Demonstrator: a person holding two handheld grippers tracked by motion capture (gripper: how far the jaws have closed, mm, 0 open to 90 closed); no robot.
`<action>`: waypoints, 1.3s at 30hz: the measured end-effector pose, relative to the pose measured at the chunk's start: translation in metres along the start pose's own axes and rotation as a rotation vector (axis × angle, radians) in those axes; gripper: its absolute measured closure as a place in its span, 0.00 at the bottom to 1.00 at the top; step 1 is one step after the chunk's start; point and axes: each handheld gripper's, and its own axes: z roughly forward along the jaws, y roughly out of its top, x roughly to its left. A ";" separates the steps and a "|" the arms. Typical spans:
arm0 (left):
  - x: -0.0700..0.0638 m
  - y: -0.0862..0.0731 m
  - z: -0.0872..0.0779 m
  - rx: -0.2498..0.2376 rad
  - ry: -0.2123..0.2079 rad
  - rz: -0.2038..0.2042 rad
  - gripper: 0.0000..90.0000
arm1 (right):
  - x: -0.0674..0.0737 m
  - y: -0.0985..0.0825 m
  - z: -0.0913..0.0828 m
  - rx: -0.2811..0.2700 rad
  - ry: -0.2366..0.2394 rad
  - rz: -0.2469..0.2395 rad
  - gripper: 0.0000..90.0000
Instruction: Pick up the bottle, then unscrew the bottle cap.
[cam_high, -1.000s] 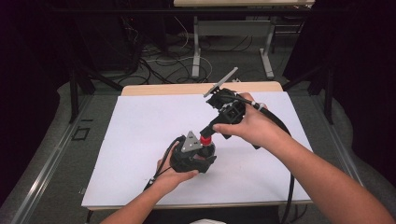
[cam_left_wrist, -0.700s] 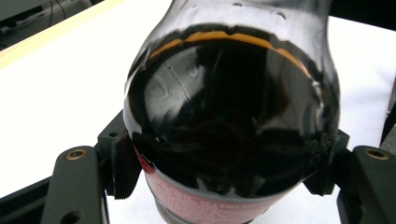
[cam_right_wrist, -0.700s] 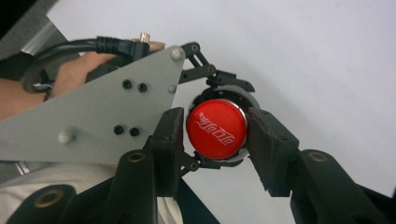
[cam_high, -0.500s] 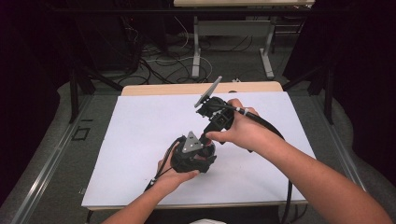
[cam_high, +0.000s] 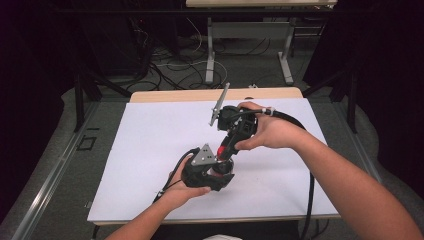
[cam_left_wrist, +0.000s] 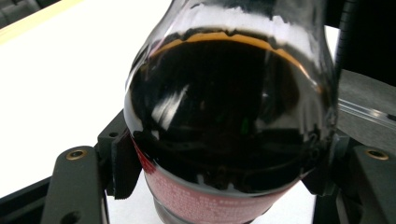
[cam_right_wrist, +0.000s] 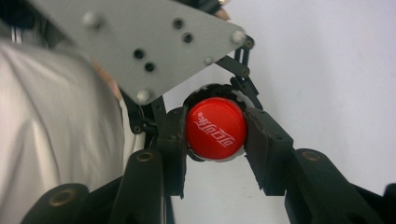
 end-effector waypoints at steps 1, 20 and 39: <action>0.001 0.001 -0.001 0.010 -0.015 0.006 0.33 | 0.000 0.000 0.000 0.000 0.000 0.000 0.67; 0.005 -0.003 -0.003 0.006 -0.031 -0.016 0.33 | -0.010 -0.025 -0.020 -0.157 -0.011 0.016 0.67; 0.041 0.008 0.001 -0.014 0.049 -0.106 0.33 | -0.003 -0.065 0.003 -0.242 -0.154 0.106 0.67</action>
